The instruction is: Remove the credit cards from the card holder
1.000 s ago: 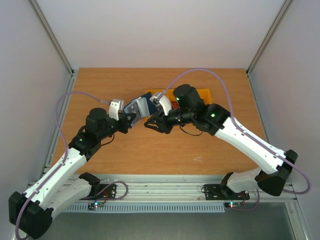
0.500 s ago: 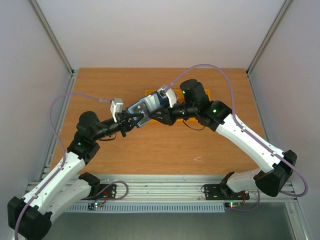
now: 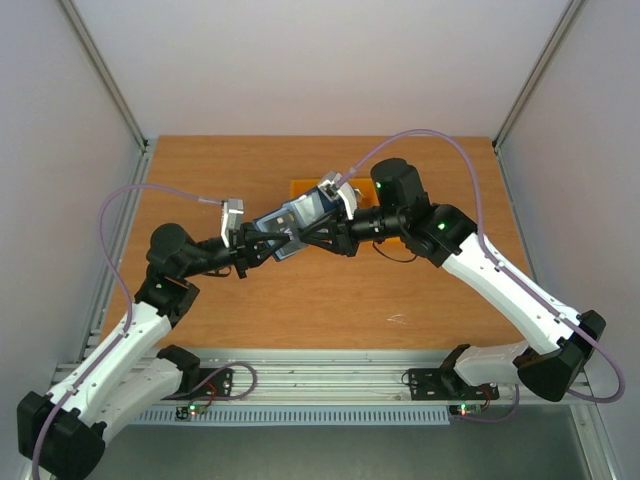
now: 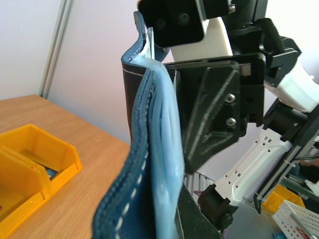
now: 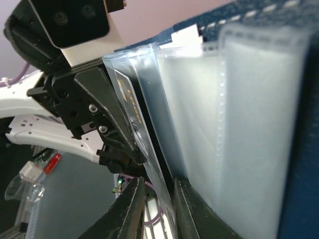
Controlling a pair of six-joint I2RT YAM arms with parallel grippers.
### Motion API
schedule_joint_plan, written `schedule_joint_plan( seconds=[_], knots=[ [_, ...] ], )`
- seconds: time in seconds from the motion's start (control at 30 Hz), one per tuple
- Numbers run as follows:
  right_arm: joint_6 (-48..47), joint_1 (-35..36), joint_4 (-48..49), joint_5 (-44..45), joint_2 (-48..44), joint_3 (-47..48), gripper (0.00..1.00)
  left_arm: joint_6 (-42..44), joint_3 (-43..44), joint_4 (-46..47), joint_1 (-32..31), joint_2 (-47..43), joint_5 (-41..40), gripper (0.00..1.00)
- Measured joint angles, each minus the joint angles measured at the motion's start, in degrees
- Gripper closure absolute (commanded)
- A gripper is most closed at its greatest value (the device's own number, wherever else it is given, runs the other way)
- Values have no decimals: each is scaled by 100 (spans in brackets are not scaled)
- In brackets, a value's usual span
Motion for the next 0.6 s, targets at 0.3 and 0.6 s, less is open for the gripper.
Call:
schedule_joint_plan(
  seconds=[0.3, 0.6],
  knots=[
    [-37, -98, 138, -424, -22, -31, 95, -33, 0, 116, 4, 0, 236, 100],
    [4, -109, 269, -551, 39, -50, 99, -31, 0, 109, 22, 0, 238, 100]
  ],
)
